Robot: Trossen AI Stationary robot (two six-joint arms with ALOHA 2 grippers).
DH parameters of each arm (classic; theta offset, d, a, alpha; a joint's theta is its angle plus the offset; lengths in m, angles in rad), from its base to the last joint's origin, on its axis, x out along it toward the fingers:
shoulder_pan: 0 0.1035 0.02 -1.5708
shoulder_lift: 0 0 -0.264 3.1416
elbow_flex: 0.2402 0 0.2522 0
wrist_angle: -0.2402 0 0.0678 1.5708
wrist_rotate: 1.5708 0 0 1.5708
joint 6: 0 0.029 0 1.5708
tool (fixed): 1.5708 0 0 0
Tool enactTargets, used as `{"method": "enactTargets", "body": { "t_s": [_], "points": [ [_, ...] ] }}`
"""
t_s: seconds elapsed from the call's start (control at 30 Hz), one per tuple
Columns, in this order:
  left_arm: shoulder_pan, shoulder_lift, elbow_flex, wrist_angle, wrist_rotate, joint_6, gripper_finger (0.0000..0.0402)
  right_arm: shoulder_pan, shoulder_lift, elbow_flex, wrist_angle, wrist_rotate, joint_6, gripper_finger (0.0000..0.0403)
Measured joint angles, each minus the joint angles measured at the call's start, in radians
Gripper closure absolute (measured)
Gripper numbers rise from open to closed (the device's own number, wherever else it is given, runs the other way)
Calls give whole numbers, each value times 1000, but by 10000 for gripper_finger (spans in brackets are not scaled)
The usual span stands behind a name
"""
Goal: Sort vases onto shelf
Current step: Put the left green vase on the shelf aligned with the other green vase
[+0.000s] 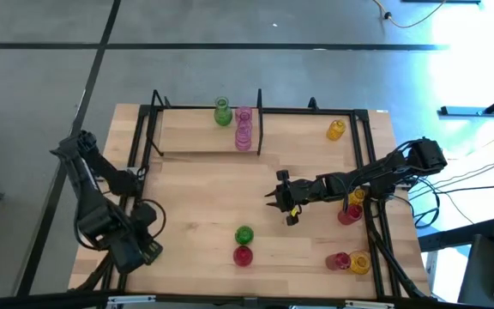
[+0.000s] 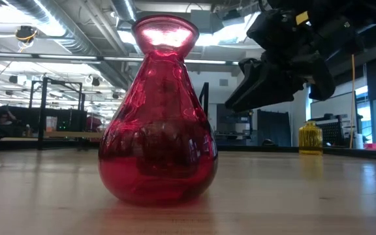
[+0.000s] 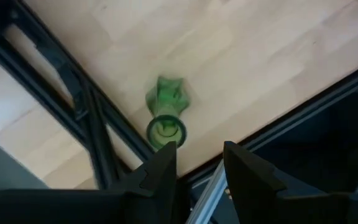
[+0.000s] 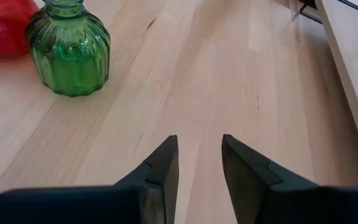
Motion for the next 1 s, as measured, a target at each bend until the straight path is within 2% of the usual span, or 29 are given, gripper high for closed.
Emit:
{"method": "enactTargets", "body": {
  "t_s": [0.1,0.3,0.7,1.0],
  "points": [
    [0,0,-37,44,6,0,276,0,0,0,0,0,-14,295],
    [-12,0,-122,104,85,1,276,0,0,0,0,0,-15,295],
    [-47,0,-210,203,83,-1,276,0,0,0,1,0,-15,295],
    [-46,0,-293,275,120,9,276,0,0,0,1,0,-16,295]
  ]
}}
